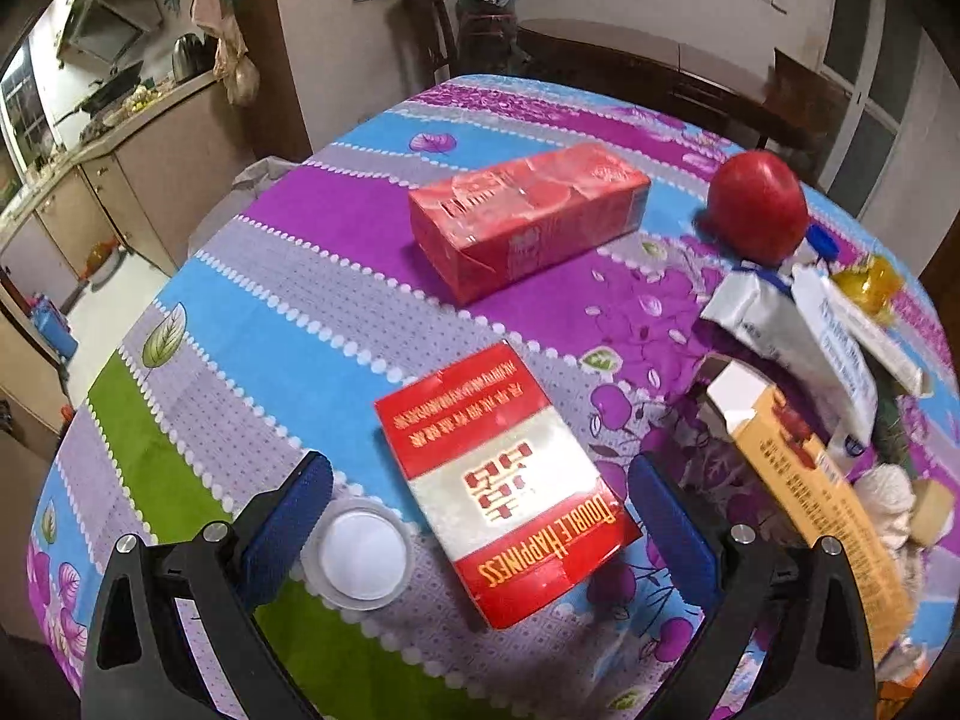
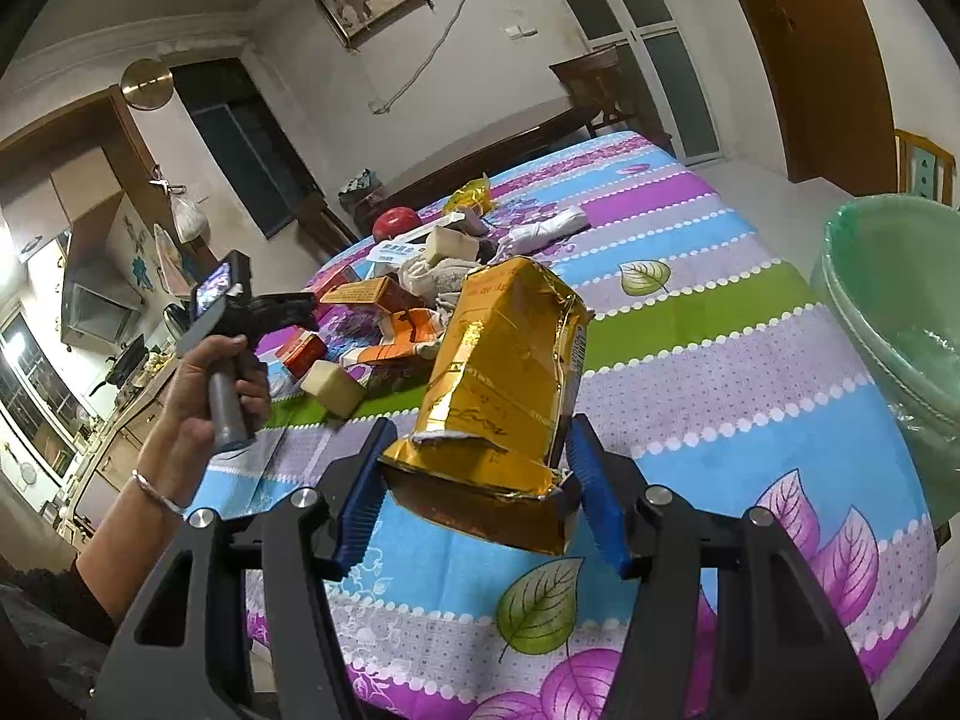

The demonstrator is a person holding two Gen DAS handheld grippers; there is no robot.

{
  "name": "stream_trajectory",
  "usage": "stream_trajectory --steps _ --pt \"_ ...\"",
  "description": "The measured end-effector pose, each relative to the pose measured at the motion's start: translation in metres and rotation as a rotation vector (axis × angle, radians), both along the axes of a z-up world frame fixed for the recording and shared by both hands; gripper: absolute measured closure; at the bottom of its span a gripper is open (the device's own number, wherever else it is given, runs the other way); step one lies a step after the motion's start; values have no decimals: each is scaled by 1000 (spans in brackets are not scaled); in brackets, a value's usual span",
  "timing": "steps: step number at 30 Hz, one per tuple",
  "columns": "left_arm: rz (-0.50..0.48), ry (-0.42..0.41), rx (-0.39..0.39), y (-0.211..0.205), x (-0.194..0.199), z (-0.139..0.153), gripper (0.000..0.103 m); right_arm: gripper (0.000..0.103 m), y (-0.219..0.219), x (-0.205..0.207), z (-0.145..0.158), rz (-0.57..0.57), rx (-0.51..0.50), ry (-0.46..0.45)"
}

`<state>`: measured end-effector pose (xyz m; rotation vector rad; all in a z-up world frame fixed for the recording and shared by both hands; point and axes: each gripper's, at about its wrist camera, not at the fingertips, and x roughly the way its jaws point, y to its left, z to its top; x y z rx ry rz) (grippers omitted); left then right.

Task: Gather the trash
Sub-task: 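Grasp the red-and-white cigarette box with the left gripper while the right gripper holds the wrapper, then carry both items to the green basin and open both grippers to drop them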

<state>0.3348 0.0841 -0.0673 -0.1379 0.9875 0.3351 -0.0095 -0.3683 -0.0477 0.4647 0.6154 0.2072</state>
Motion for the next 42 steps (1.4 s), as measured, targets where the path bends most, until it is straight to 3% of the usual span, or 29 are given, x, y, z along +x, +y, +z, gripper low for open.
stream_trajectory --steps 3,4,13,20,24,29,36,42 --pt "2 -9 -24 0 -2 -6 18 47 3 -2 4 9 -8 -15" --pt "2 -18 -21 0 -4 -5 29 47 4 -2 4 10 -10 -19" --pt "-37 -83 -121 3 -39 8 34 47 5 -2 10 6 -18 -45" --pt "-72 -299 -21 -13 -105 75 35 47 -1 1 27 -13 -39 -100" --pt "-177 -439 37 -50 -142 121 35 47 -8 1 44 -41 -77 -152" --pt "-340 -525 72 -117 -168 149 35 47 -32 -3 67 -121 -160 -198" --pt "-550 -569 79 -217 -183 162 35 47 -89 -17 84 -293 -265 -184" --pt "-723 -584 85 -313 -195 157 36 47 -145 -31 80 -411 -300 -98"
